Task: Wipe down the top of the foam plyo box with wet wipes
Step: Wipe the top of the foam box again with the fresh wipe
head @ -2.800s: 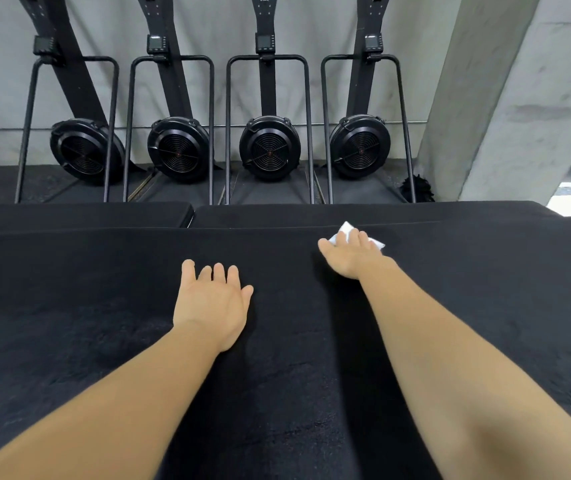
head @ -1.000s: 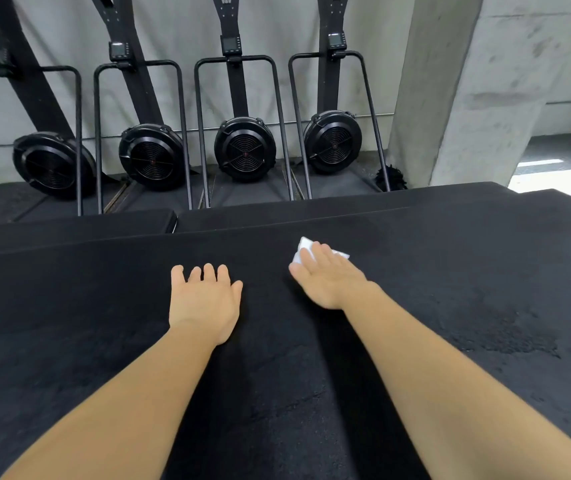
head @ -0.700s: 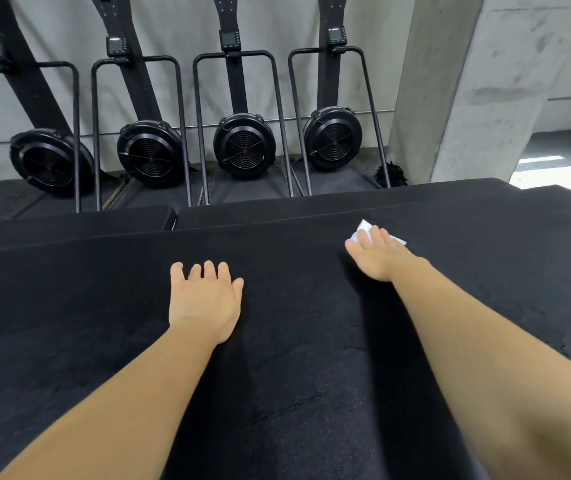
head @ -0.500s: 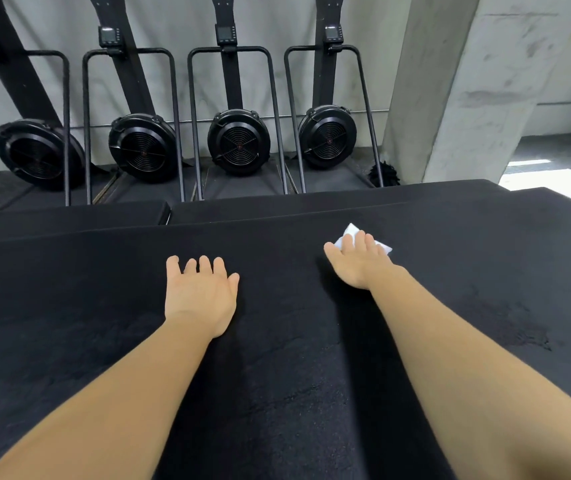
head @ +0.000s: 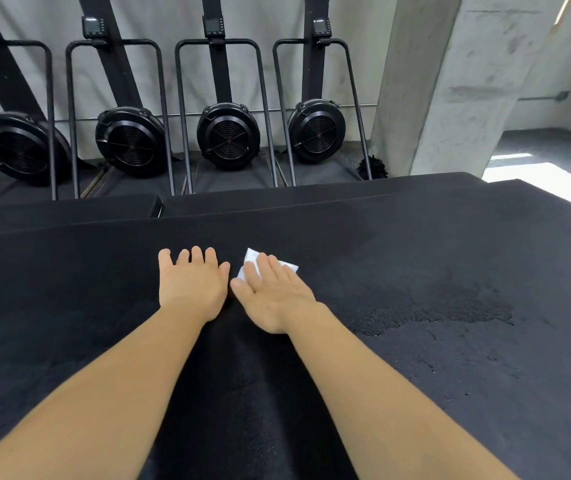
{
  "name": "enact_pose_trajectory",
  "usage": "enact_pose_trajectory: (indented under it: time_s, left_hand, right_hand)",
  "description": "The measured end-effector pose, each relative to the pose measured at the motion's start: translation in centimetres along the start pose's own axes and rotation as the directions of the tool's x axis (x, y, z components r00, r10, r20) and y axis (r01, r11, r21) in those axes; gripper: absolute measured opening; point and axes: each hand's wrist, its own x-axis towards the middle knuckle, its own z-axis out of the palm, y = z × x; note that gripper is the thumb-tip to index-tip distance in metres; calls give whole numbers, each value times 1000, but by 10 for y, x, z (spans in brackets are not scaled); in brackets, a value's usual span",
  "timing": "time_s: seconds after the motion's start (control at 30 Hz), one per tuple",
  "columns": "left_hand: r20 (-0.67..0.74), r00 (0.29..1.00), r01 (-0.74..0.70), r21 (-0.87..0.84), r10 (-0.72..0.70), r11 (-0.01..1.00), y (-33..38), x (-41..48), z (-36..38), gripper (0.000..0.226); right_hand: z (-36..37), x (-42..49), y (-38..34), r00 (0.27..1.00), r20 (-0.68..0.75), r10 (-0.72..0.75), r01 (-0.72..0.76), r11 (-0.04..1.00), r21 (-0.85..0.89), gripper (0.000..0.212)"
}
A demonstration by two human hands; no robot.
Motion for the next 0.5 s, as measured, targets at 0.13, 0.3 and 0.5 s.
enact_pose_trajectory:
  time_s: [0.13, 0.3, 0.5]
  left_hand:
    - [-15, 1000, 10, -35, -11, 999, 1, 3, 1, 45]
    - [-41, 999, 24, -68, -26, 997, -1, 5, 3, 45]
    - [-17, 999, 39, -81, -41, 996, -1, 4, 3, 49]
  right_hand:
    - [-19, 4, 37, 995, -94, 47, -49, 999, -19, 49]
    - [-44, 7, 98, 963, -107, 246, -250, 968, -27, 53]
    - [-58, 2, 128, 920, -139, 367, -376, 926, -43, 48]
